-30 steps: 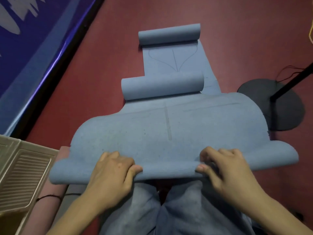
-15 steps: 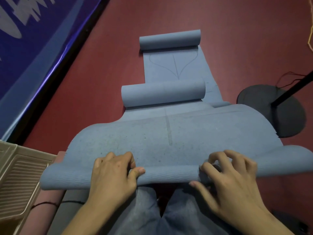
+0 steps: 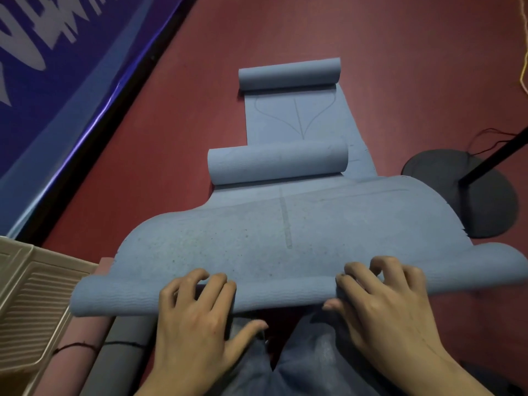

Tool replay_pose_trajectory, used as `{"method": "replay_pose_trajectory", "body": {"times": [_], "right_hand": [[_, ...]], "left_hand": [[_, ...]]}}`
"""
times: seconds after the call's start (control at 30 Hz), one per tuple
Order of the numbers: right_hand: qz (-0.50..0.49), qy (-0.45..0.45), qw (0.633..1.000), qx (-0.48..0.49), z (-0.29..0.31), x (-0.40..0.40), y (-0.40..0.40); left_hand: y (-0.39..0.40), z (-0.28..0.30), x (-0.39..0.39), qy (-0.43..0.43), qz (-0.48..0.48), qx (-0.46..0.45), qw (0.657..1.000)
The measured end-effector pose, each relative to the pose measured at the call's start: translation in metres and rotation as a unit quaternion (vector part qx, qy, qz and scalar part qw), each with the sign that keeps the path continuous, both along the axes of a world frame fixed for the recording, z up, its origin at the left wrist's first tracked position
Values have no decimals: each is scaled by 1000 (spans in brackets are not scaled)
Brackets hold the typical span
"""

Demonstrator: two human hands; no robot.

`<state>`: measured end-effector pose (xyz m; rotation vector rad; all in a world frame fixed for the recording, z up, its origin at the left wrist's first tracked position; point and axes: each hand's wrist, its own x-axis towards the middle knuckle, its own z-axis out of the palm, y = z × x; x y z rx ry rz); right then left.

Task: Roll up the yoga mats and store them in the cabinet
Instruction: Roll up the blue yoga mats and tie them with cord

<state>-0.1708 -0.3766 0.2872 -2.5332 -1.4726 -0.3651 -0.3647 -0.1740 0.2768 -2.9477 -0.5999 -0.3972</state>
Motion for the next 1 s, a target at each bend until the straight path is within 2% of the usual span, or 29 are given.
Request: {"method": "replay_pose_trajectory", "body": {"times": [0.13,0.3,0.43,0.53,0.57,0.67,0.77,0.87,1.0], "right_hand": [[-26,17,1000,0,-6,-4,1],[-42,49,998,-7,0,1,3],[-64,96,993,-35,13,14,17],[-33,107,993,-36,26,22,32],[-16,112,992,-54,29,26,36],[-45,177,972,-147,41,32,41],[-28,208,966,-149,42,25,25],[-4,253,959,-131,37,4,0],[-8,154,984,-89,13,-14,-6]], "left_hand": [[0,-3,1,1,27,-13,1000],[7,-7,10,-31,-9,14,999],[25,-2,25,-10,-16,-18,1000],[36,3,31,29,-4,-38,999],[38,4,33,36,1,-39,999],[44,16,39,48,6,-54,997],[40,26,27,49,-20,-76,996],[19,19,7,10,-9,-87,996],[9,-3,3,9,52,-70,996]]}}
